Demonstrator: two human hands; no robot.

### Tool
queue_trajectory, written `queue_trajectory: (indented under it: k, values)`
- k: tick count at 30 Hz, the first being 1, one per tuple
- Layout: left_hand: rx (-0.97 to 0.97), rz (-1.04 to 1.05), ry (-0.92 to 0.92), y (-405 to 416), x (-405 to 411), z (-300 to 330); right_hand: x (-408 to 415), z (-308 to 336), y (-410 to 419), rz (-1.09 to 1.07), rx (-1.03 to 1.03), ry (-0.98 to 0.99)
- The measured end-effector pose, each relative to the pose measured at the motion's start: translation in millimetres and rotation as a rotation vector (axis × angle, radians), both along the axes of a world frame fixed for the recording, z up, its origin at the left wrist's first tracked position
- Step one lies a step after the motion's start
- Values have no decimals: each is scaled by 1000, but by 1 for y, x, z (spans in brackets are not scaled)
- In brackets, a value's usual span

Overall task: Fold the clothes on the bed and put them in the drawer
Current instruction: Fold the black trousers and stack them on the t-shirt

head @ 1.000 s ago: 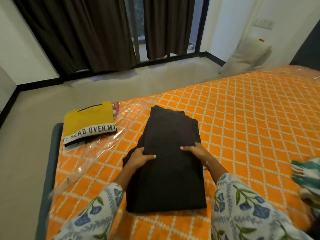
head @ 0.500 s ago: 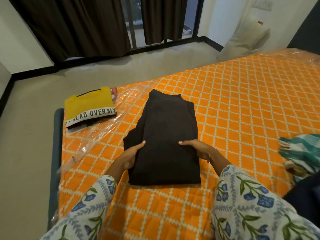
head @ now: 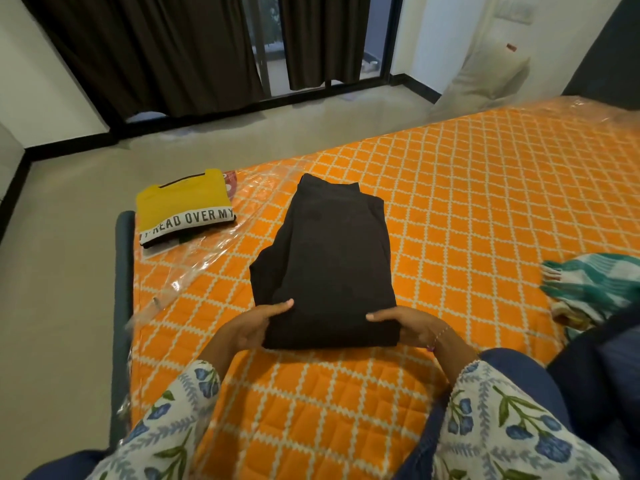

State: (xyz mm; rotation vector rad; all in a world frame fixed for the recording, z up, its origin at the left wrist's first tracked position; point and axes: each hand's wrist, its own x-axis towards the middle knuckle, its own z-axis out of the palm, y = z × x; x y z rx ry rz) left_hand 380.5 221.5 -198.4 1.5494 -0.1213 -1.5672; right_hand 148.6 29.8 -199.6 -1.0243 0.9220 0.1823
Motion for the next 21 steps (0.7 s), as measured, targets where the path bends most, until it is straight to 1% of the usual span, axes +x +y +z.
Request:
queue_trajectory:
  k: [2,3,4,7,8,9,10,12,13,15,16,17,19,20,21]
  values:
    - [57,-134,-98,4,-4,6,0,1,11,136,-103,58]
    - [64,-143,-106,7,-5,8,-1,5,16,136,-124,69]
    - [38,-128,-97,10,-6,10,-2,8,18,102,-132,65]
    - [-105,-1,-28,17,-13,15,-13,10,21,-95,-24,-81]
    - [-124,42,-25,20,-19,17,-17,12,25,-120,-20,-98]
    - [-112,66,-59,20,-23,18,-19,12,26,-97,-73,-56]
    - [-69,52,-145,25,-30,20,-21,13,32,-29,-167,32]
    - [40,-55,-319,30,-36,22,-22,21,38,81,-341,226]
    - [76,-123,-381,35,-37,22,-23,22,40,105,-363,278]
    - [103,-228,-412,39,-41,26,-24,20,41,88,-325,312]
    - [106,-234,-432,38,-43,28,-24,18,44,49,-310,322]
    - [122,-202,-527,33,-46,29,-23,18,48,-27,-296,326]
    - [173,-123,-820,26,-53,26,-21,15,55,-165,-263,276]
    - [181,-115,-934,25,-60,21,-20,15,61,-197,-270,256]
    - [181,-120,-1006,25,-68,16,-18,13,66,-200,-301,256]
